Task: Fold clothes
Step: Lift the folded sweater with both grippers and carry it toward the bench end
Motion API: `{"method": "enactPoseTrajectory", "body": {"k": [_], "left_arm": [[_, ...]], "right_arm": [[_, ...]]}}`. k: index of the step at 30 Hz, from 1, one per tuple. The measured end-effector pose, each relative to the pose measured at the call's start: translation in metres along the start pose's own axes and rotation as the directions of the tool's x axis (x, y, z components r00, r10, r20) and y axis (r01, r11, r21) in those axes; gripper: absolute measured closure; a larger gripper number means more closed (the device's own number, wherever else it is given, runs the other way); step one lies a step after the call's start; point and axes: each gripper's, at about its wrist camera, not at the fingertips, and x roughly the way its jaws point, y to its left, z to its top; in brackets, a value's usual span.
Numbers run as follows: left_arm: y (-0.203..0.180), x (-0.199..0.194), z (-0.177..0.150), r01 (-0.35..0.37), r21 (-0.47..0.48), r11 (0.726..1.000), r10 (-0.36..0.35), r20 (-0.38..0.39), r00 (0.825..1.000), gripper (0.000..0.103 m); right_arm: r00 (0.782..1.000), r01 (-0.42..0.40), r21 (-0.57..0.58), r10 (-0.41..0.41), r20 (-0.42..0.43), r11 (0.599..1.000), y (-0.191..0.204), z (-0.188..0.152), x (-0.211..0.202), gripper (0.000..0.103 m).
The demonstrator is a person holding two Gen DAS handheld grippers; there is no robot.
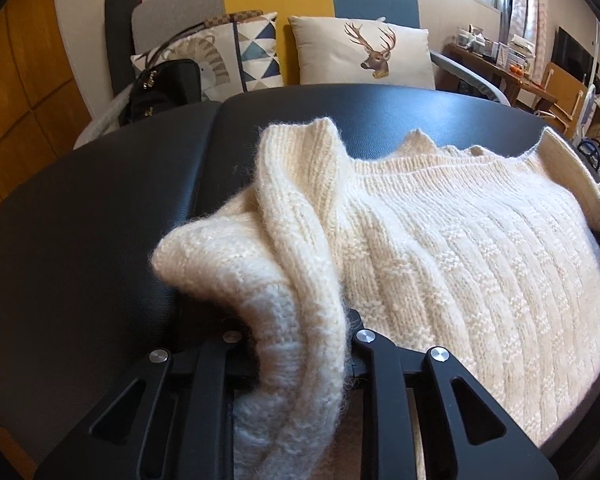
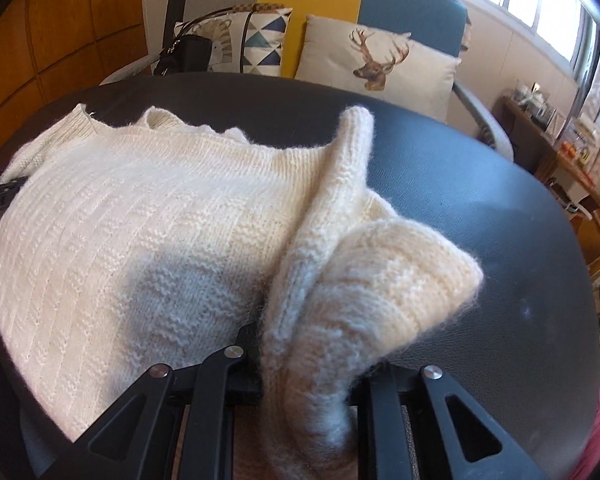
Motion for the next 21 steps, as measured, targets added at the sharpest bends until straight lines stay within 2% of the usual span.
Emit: {"method": "enactPoseTrajectory", "body": {"k": [5,8,14,17,21], "left_arm": [[0.0,-0.005,-0.001,-0.02,-0.003,1.0,0.02,0.016,1.0,0.082],[-0.004,-0.016,-0.003,-0.056,0.001,0.998,0.055,0.054,0.997,0.082],[-0.005,-0.051,-0.013,-0.142,0.012,0.99,0.137,0.192,0.972,0.083],[-0.001,-0.068,-0.017,-0.159,0.004,0.987,0.154,0.233,0.96,0.083],[0.01,-0.087,-0.019,-0.181,-0.015,0.983,0.178,0.27,0.946,0.083]], "right_arm": [[0.999,0.035,0.02,-0.036,0.027,0.999,0.001,-0.002,-0.004,0.087],[0.995,0.087,-0.018,-0.086,0.057,0.996,0.01,-0.001,-0.007,0.087],[0.97,0.181,-0.102,-0.16,0.185,0.978,0.035,0.011,-0.027,0.087],[0.964,0.182,-0.109,-0.155,0.218,0.977,0.049,0.021,-0.034,0.087],[0.963,0.139,-0.098,-0.112,0.245,0.985,0.067,0.037,-0.042,0.087]]}}
